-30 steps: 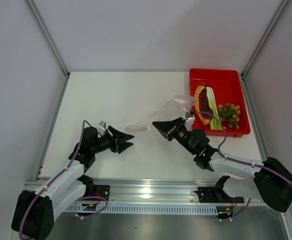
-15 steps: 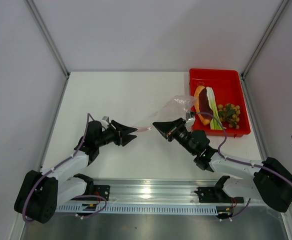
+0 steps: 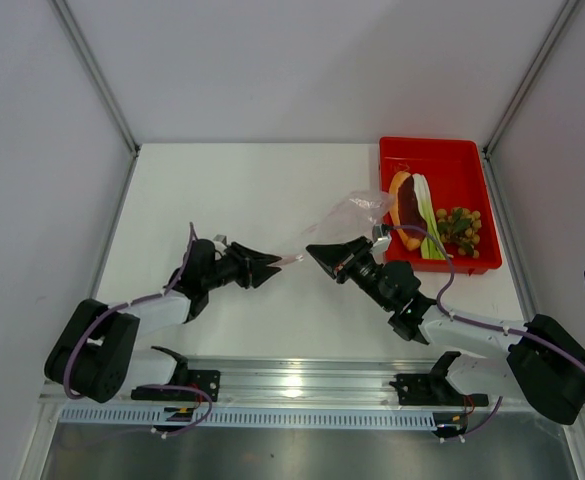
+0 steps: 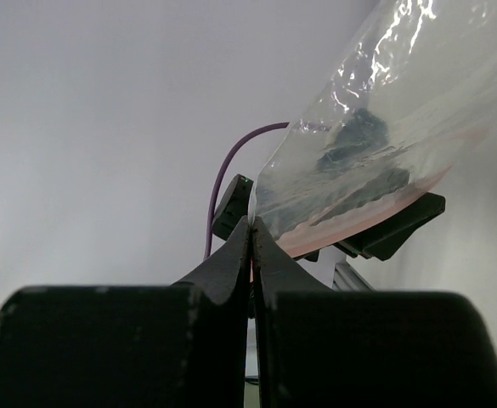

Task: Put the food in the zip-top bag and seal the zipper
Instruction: Open the zipper of the food storage bag.

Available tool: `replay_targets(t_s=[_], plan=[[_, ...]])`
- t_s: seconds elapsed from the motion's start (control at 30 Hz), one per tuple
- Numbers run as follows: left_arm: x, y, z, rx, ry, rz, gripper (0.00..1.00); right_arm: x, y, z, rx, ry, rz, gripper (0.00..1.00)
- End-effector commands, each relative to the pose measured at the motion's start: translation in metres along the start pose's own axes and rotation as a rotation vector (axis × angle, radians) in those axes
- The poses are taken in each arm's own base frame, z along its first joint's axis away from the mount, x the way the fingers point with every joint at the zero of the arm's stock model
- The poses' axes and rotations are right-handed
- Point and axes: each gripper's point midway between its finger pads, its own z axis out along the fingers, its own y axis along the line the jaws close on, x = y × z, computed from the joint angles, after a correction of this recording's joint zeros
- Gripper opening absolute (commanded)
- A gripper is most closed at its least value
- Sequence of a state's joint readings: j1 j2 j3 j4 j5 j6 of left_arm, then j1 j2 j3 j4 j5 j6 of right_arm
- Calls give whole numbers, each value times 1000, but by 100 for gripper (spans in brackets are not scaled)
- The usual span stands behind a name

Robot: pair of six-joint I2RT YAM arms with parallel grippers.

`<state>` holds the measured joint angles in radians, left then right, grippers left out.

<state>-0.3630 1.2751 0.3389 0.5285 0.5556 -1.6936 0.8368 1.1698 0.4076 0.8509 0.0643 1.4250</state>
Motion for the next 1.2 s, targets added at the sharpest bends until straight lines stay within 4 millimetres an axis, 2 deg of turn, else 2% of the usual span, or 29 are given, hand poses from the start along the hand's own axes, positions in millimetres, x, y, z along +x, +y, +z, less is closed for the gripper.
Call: replay_targets(t_s=[0.0, 0.23, 0.33, 0.37, 0.4, 0.43, 0.5, 0.57, 0.6, 0.63, 0.67, 0.7, 0.73, 0.77, 0.8, 0.83, 0.87, 0.9, 0.93, 0.97, 1.0, 1.03, 1.07, 1.13, 1.17], plan=[[-1, -34, 5, 102, -9, 35, 37, -3, 15, -1, -55, -17, 6, 0], [-9, -35, 14, 103, -24, 27, 34, -4, 14, -3, -42, -19, -4, 0], [-10, -34, 17, 117, -20, 45, 21, -3, 11, -4, -23, -14, -7, 0], [-9, -33, 17, 120, -9, 54, 10, -3, 9, -4, -15, -12, -11, 0], [-8, -30, 18, 119, -3, 59, 4, -1, 3, -5, 14, -6, -17, 0], [-7, -35, 17, 145, 2, 88, 0, -1, 4, -6, 17, -4, -25, 0], [-4, -34, 15, 151, 15, 118, 1, 1, -5, -8, 67, 13, -50, 0], [0, -33, 12, 153, 19, 180, 1, 2, -4, -10, 80, 21, -87, 0], [1, -31, 10, 148, 15, 203, 1, 3, -18, -13, 148, 32, -111, 0], [4, -37, 4, 170, 7, 288, 1, 1, -12, -11, 156, 32, -135, 0], [3, -30, 3, 126, 1, 309, 1, 0, -10, -15, 169, 36, -193, 4], [4, -30, 1, 114, -2, 348, 1, 1, -25, -20, 251, 51, -229, 8], [5, -33, -1, 114, -11, 449, 1, -4, -16, -19, 255, 37, -258, 14], [10, -49, -10, 146, -28, 522, 1, -5, -14, -23, 270, 38, -289, 17], [5, -36, -13, 68, -52, 527, 0, -7, -25, -30, 328, 52, -341, 22], [4, -49, -18, 65, -80, 624, 1, -9, -26, -33, 347, 46, -366, 30], [6, -54, -28, 57, -109, 667, 1, -12, -22, -34, 353, 42, -386, 35], [0, -42, -34, -15, -137, 675, 1, -13, -30, -44, 403, 57, -429, 41], [2, -58, -41, 3, -157, 769, 1, -16, -31, -48, 419, 49, -453, 53], [1, -54, -46, -34, -167, 790, 0, -18, -31, -51, 430, 47, -476, 60], [3, -58, -55, -41, -184, 826, 1, -18, -36, -59, 463, 61, -503, 65], [0, -52, -62, -97, -192, 870, 1, -19, -38, -63, 478, 68, -546, 69], [1, -57, -67, -106, -199, 898, 1, -24, -33, -64, 488, 47, -574, 75], [3, -55, -80, -154, -200, 964, 1, -23, -40, -72, 543, 75, -661, 78], [4, -61, -86, -164, -208, 991, 1, -27, -44, -76, 588, 66, -702, 79]])
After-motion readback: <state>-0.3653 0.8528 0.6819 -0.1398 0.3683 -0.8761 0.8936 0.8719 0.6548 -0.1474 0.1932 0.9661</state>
